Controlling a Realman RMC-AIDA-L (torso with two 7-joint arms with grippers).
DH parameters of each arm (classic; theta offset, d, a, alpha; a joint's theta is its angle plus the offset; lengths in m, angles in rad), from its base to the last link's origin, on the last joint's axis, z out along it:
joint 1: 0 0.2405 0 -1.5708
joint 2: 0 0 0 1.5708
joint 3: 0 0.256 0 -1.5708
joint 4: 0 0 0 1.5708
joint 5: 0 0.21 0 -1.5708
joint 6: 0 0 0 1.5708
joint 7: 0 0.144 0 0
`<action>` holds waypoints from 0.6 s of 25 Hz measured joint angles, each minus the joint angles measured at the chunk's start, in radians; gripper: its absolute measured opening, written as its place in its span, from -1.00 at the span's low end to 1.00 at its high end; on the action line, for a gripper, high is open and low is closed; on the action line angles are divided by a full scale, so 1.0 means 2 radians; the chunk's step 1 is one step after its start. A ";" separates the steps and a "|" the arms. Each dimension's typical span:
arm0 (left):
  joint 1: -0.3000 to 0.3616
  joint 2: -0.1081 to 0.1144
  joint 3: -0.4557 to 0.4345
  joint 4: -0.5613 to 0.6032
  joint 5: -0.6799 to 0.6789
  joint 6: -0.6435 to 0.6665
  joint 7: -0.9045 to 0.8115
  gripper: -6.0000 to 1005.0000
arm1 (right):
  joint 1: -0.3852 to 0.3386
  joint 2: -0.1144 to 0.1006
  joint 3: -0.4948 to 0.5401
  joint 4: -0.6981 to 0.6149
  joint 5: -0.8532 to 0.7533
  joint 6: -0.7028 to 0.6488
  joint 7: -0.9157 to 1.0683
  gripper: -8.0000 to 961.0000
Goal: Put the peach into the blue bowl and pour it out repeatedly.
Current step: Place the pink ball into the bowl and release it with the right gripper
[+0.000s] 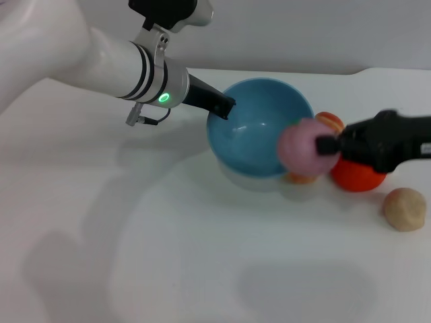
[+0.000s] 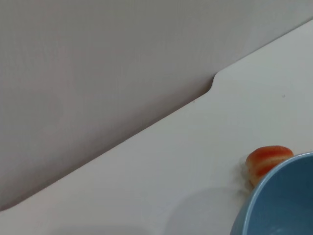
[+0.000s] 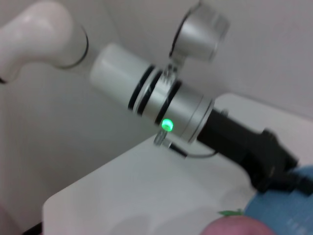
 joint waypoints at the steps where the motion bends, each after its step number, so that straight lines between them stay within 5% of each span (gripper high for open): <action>1: 0.000 0.000 0.000 0.000 0.000 0.000 0.000 -0.99 | 0.000 0.000 0.000 0.000 0.000 0.000 0.000 -0.90; 15: -0.010 -0.005 0.012 0.011 -0.001 0.023 -0.004 -0.99 | 0.036 -0.001 0.013 0.095 -0.025 0.122 -0.014 -0.88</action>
